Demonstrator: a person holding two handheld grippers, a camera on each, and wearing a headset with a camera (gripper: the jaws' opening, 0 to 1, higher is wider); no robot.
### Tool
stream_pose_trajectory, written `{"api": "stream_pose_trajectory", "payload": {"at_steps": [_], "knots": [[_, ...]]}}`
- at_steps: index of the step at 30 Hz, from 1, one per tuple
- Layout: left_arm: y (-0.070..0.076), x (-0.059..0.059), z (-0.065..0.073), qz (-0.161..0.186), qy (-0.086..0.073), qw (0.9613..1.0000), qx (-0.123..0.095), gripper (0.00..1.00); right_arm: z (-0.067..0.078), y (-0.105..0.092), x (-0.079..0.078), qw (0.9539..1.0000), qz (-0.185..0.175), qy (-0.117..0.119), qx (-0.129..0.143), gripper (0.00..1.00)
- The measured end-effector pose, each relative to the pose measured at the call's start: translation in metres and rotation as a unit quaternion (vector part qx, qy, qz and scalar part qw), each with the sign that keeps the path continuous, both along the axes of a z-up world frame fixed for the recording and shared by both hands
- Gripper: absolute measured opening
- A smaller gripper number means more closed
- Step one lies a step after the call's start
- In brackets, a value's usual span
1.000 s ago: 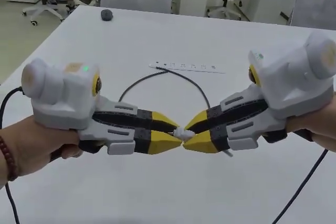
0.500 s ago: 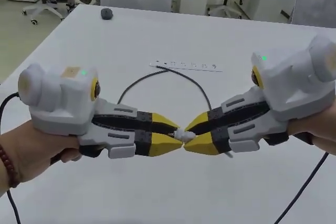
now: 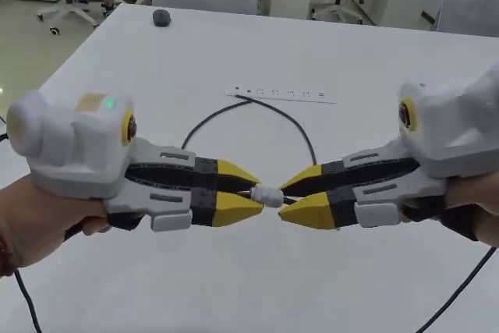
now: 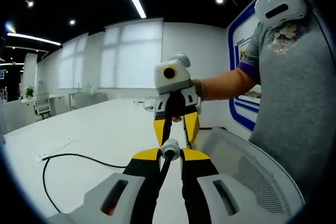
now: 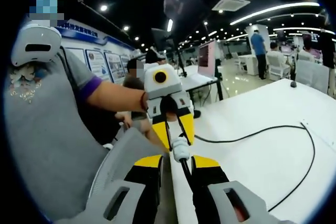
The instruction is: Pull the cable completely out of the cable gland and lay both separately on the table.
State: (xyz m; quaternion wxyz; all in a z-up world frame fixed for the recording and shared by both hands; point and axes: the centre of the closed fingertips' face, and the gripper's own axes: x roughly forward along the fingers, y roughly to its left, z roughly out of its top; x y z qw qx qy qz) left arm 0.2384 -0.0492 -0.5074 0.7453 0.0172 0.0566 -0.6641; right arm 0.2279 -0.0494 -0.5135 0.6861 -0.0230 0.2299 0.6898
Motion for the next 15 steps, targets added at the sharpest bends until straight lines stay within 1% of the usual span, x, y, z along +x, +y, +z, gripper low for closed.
{"api": "stream_pose_trajectory", "payload": {"at_steps": [1,2,3,4,5,7,8,9,10,11,12,14,15], "knots": [[-0.0003,-0.0002,-0.0002,-0.001,-0.003,1.0000,0.002,0.15,-0.0015,0.0000,0.0005,1.0000,0.000,0.001,-0.001,0.17],[-0.0004,-0.0006,-0.0002,-0.002,-0.004,1.0000,0.002,0.15,-0.0026,-0.0004,0.0010,1.0000,-0.002,0.008,0.003,0.16],[-0.0005,-0.0010,-0.0003,-0.003,-0.006,1.0000,0.003,0.15,-0.0015,-0.0004,0.0016,0.9997,-0.006,0.020,0.010,0.16],[-0.0006,-0.0013,-0.0006,-0.003,-0.008,0.9999,0.005,0.15,0.0005,-0.0005,0.0034,0.9986,-0.018,0.045,0.023,0.16],[-0.0005,-0.0020,-0.0014,-0.005,-0.013,0.9999,0.009,0.15,0.0015,-0.0007,0.0036,0.9981,-0.017,0.052,0.030,0.15],[-0.0005,-0.0035,-0.0022,-0.008,-0.016,0.9998,0.011,0.15,0.0024,-0.0017,0.0041,0.9966,-0.018,0.070,0.039,0.14],[-0.0006,-0.0041,-0.0026,-0.010,-0.018,0.9997,0.013,0.15,0.0011,-0.0030,0.0067,0.9964,-0.020,0.072,0.040,0.14],[-0.0007,-0.0048,-0.0032,-0.012,-0.019,0.9996,0.014,0.15,0.0016,-0.0031,0.0069,0.9956,-0.020,0.080,0.044,0.13],[-0.0009,-0.0051,-0.0037,-0.013,-0.020,0.9996,0.016,0.15,0.0032,-0.0025,0.0060,0.9940,-0.020,0.095,0.051,0.13],[-0.0009,-0.0058,-0.0047,-0.015,-0.025,0.9994,0.019,0.15,0.0035,-0.0017,0.0055,0.9913,-0.021,0.118,0.054,0.13],[-0.0011,-0.0060,-0.0047,-0.016,-0.028,0.9993,0.020,0.15,0.0033,-0.0008,0.0060,0.9907,-0.020,0.123,0.056,0.13],[-0.0012,-0.0067,-0.0042,-0.018,-0.029,0.9992,0.019,0.15,-0.0017,0.0008,0.0043,0.9898,-0.017,0.133,0.049,0.11],[-0.0014,-0.0072,-0.0039,-0.019,-0.032,0.9991,0.020,0.15,-0.0029,0.0019,0.0035,0.9890,-0.014,0.138,0.051,0.12]]}}
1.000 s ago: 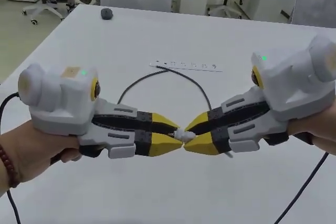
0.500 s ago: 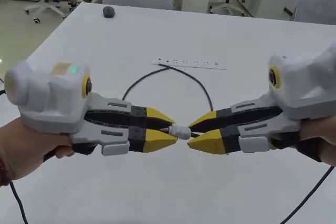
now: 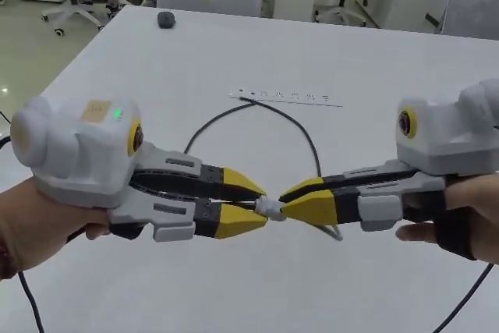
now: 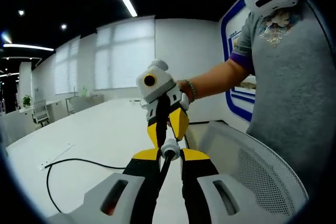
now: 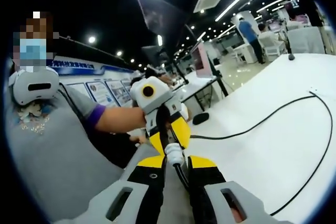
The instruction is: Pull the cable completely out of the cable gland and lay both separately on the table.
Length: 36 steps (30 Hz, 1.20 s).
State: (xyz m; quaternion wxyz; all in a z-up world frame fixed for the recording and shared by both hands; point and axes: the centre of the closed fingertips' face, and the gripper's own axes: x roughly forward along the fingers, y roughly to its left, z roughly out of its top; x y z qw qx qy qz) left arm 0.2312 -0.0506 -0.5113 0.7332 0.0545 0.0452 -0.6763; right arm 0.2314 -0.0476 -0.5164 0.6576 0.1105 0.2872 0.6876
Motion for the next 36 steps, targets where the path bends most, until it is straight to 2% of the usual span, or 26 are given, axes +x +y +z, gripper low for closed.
{"api": "stream_pose_trajectory", "payload": {"at_steps": [2,3,4,6,7,10,13,15,17,18,20,22,28,29,33,35,36], "knots": [[0.000,0.000,0.001,-0.002,-0.005,1.0000,0.000,0.15,-0.001,0.002,-0.004,0.9995,0.008,0.031,0.004,0.12],[0.000,-0.001,0.001,-0.003,-0.007,1.0000,0.001,0.15,-0.001,0.003,-0.004,0.9993,0.009,0.035,0.007,0.11],[0.000,-0.001,0.001,-0.004,-0.011,0.9999,0.003,0.15,0.000,0.004,-0.007,0.9984,0.012,0.054,0.009,0.10],[0.000,-0.002,0.002,-0.007,-0.021,0.9997,0.004,0.15,-0.001,0.005,-0.007,0.9981,0.015,0.058,0.011,0.09],[0.000,-0.004,0.002,-0.011,-0.024,0.9996,0.008,0.15,-0.001,0.005,-0.009,0.9970,0.022,0.074,0.006,0.09],[0.000,-0.006,0.001,-0.012,-0.034,0.9993,0.011,0.15,-0.001,0.007,-0.009,0.9969,0.027,0.074,0.002,0.09],[0.001,-0.005,0.002,-0.009,-0.032,0.9994,0.008,0.15,0.001,0.006,-0.009,0.9991,0.034,0.023,-0.004,0.09],[0.003,-0.002,0.003,-0.002,-0.026,0.9997,0.004,0.15,0.005,0.007,-0.006,0.9993,0.030,-0.021,-0.007,0.08],[0.004,0.000,0.004,0.005,-0.018,0.9998,-0.001,0.15,0.007,0.007,-0.005,0.9979,0.027,-0.058,-0.009,0.08],[0.004,0.002,0.003,0.009,-0.013,0.9999,0.001,0.15,0.005,0.007,-0.003,0.9969,0.023,-0.073,-0.019,0.07],[0.004,0.003,0.001,0.011,-0.010,0.9999,0.004,0.15,0.003,0.007,-0.004,0.9934,0.029,-0.107,-0.028,0.07],[0.004,0.003,-0.002,0.013,-0.001,0.9999,0.004,0.15,0.001,0.007,-0.005,0.9911,0.027,-0.124,-0.041,0.07],[0.003,0.000,-0.006,0.012,0.005,0.9999,0.003,0.15,-0.003,0.006,-0.009,0.9840,0.030,-0.166,-0.059,0.06],[0.002,-0.001,-0.007,0.011,0.008,0.9999,0.004,0.14,-0.004,0.006,-0.010,0.9835,0.031,-0.167,-0.060,0.06],[0.001,-0.004,-0.008,0.004,0.004,1.0000,0.005,0.14,-0.005,0.005,-0.012,0.9820,0.041,-0.171,-0.071,0.06],[0.001,-0.003,-0.007,0.005,0.023,0.9997,0.003,0.14,-0.005,0.005,-0.012,0.9798,0.044,-0.180,-0.075,0.06],[0.001,-0.003,-0.007,0.006,0.020,0.9998,0.003,0.14,-0.005,0.006,-0.012,0.9780,0.045,-0.187,-0.080,0.06]]}}
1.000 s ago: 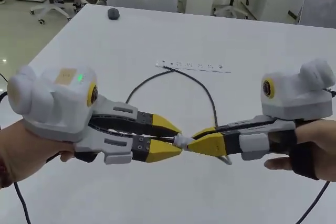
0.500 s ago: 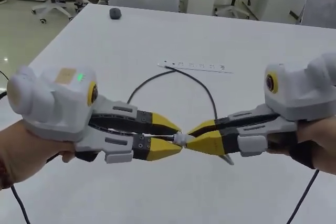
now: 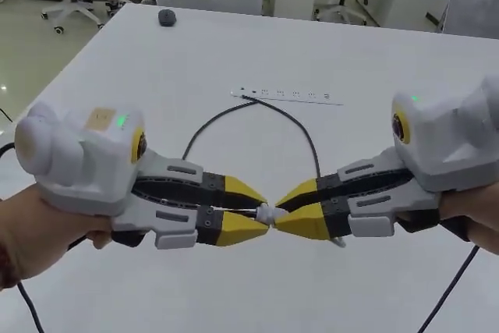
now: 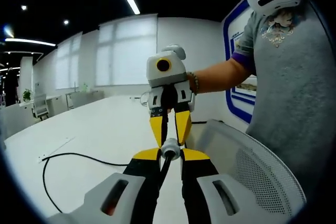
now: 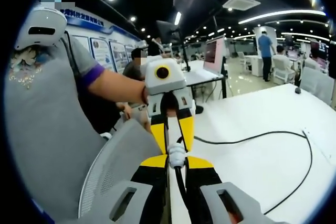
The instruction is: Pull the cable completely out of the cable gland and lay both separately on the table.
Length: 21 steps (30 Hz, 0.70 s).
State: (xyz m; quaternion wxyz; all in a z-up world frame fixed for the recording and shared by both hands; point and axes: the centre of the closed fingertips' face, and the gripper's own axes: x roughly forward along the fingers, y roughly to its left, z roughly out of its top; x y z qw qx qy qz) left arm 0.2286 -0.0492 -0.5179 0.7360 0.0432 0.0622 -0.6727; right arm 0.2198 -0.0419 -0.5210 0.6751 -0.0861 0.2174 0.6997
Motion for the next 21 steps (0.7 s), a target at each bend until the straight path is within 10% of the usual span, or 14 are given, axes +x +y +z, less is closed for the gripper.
{"api": "stream_pose_trajectory", "payload": {"at_steps": [10,21], "knots": [[0.004,0.003,-0.003,0.019,0.022,0.9996,-0.005,0.14,-0.005,0.004,0.004,0.9894,0.008,-0.134,-0.055,0.05],[0.010,0.015,-0.004,0.052,0.061,0.9966,-0.018,0.14,-0.007,0.008,0.016,0.9541,-0.009,-0.282,-0.100,0.06]]}}
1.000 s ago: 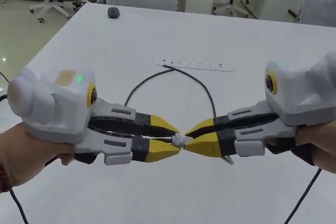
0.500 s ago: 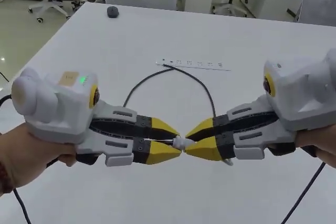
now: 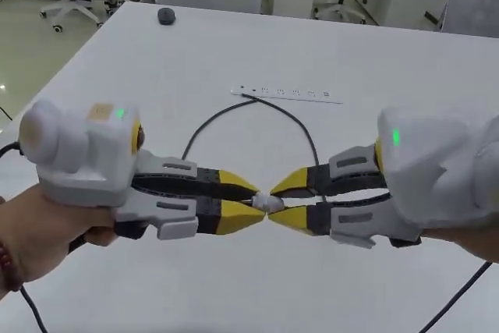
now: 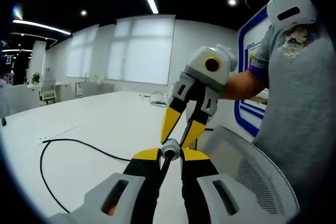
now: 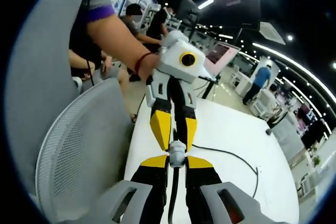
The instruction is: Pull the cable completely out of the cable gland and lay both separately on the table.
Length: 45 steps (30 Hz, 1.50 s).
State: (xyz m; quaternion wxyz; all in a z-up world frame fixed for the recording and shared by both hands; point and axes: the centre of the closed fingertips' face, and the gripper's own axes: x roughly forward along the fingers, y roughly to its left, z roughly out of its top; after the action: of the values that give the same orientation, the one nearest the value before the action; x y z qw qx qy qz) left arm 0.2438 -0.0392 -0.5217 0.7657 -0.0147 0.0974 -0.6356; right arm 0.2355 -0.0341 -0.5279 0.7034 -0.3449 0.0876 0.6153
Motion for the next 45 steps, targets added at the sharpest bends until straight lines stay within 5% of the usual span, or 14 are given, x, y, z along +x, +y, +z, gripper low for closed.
{"api": "stream_pose_trajectory", "payload": {"at_steps": [1,8,11,15,20,24,28,31,34,35,40,41,44,45], "knots": [[0.000,0.002,0.002,0.008,0.005,1.0000,-0.003,0.14,0.001,0.000,0.004,0.9995,-0.001,-0.030,-0.007,0.06],[0.002,0.011,0.001,0.029,0.023,0.9993,-0.002,0.14,-0.002,0.002,0.013,0.9974,-0.011,-0.069,-0.019,0.06],[0.002,0.013,0.000,0.036,0.027,0.9990,0.000,0.14,-0.002,0.002,0.016,0.9938,-0.011,-0.105,-0.035,0.06],[0.003,0.014,-0.003,0.040,0.016,0.9990,0.010,0.14,-0.005,0.004,0.017,0.9919,-0.005,-0.119,-0.043,0.07],[0.003,0.011,-0.005,0.035,0.000,0.9992,0.019,0.15,-0.004,-0.002,0.016,0.9994,-0.031,-0.017,-0.001,0.08],[0.004,0.010,-0.004,0.033,-0.006,0.9992,0.022,0.15,0.013,-0.006,0.015,0.9931,-0.047,0.077,0.075,0.12],[0.001,0.005,-0.006,0.023,-0.017,0.9992,0.029,0.15,0.022,-0.010,0.016,0.9672,-0.065,0.197,0.146,0.15],[-0.001,0.001,-0.005,0.014,-0.021,0.9993,0.028,0.15,0.018,-0.011,0.011,0.9336,-0.069,0.303,0.179,0.18],[-0.002,-0.002,-0.003,0.006,-0.029,0.9992,0.029,0.15,0.008,-0.015,0.013,0.8902,-0.090,0.396,0.206,0.19],[-0.003,-0.003,-0.003,0.004,-0.030,0.9991,0.029,0.15,0.008,-0.015,0.014,0.8851,-0.091,0.403,0.214,0.18],[-0.005,-0.008,-0.003,-0.008,-0.041,0.9986,0.033,0.15,0.005,-0.013,0.006,0.8418,-0.080,0.481,0.231,0.16],[-0.006,-0.009,-0.002,-0.009,-0.042,0.9985,0.032,0.15,0.004,-0.013,0.008,0.8390,-0.083,0.484,0.235,0.16],[-0.007,-0.010,-0.002,-0.012,-0.052,0.9979,0.036,0.15,0.001,-0.011,0.007,0.8084,-0.090,0.529,0.242,0.11],[-0.006,-0.011,-0.002,-0.013,-0.052,0.9979,0.036,0.15,0.000,-0.011,0.005,0.8080,-0.085,0.532,0.240,0.11]]}}
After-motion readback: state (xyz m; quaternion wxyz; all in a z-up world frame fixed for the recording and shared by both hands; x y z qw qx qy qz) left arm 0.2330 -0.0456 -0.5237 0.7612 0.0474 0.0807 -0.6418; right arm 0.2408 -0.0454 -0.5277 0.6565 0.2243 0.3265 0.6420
